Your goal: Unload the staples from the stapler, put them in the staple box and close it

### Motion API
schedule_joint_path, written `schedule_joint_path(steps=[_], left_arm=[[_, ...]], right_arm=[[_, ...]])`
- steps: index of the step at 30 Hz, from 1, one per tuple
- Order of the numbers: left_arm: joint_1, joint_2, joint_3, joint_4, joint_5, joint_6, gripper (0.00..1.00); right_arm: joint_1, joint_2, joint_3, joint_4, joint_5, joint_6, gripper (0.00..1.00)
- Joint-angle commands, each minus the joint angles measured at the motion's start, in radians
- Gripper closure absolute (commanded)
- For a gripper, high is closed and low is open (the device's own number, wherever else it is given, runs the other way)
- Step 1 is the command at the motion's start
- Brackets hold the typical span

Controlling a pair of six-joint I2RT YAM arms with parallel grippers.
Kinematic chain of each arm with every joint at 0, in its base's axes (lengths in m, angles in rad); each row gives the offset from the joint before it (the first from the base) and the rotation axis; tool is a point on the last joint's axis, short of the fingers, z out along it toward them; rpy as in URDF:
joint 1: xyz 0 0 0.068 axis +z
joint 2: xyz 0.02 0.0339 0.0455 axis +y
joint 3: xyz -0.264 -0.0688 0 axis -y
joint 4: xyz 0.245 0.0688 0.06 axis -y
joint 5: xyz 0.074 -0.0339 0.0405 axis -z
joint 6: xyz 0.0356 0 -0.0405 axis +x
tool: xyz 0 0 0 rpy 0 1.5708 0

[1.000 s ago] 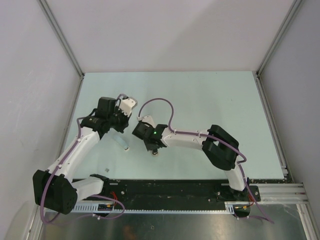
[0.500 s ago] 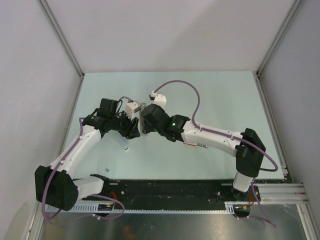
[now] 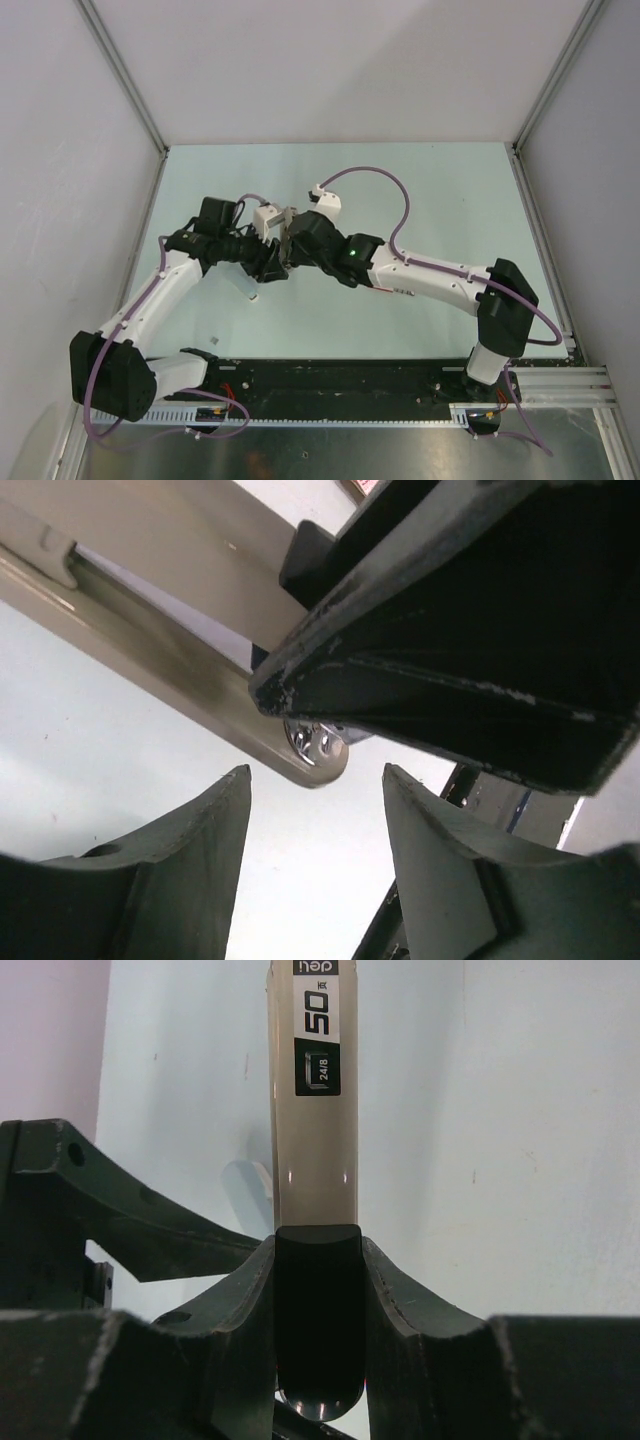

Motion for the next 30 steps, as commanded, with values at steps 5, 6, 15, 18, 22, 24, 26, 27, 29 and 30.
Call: schedule_joint_path(steps=[5,6,15,18,22,24,26,27,29,30], left_arm=[[0.006,0.035,-0.007,0.016,0.014,0.071,0.39],[0.005,0.036,-0.005,0.018,0.01,0.071,0.4],[0.006,0.018,-0.009,0.024,-0.05,0.122,0.72],[0.006,0.004,-0.017,0.029,-0.085,0.146,0.81],[0.005,-0.015,-0.025,0.045,-0.153,0.184,0.86],[0.005,-0.028,-0.03,0.06,-0.191,0.201,0.86],[0.004,-0.042,-0.037,0.081,-0.235,0.226,0.87],[0.002,-0.048,-0.042,0.096,-0.264,0.242,0.87],[-0.005,-0.054,-0.057,0.129,-0.325,0.276,0.87],[-0.01,-0.054,-0.063,0.145,-0.354,0.293,0.87]], right_arm=[[0.021,-0.068,-0.009,0.138,-0.015,0.078,1.0],[0.023,-0.069,-0.011,0.139,-0.022,0.084,1.0],[0.023,-0.107,-0.073,0.148,-0.076,0.121,1.0],[0.018,-0.127,-0.101,0.153,-0.093,0.121,1.0],[0.007,-0.149,-0.144,0.174,-0.137,0.081,1.0],[-0.002,-0.148,-0.162,0.191,-0.188,0.036,1.0],[-0.007,-0.14,-0.177,0.207,-0.239,-0.039,1.0],[-0.007,-0.138,-0.189,0.209,-0.252,-0.078,1.0],[-0.006,-0.144,-0.226,0.22,-0.275,-0.147,1.0],[-0.006,-0.154,-0.254,0.231,-0.28,-0.171,1.0]])
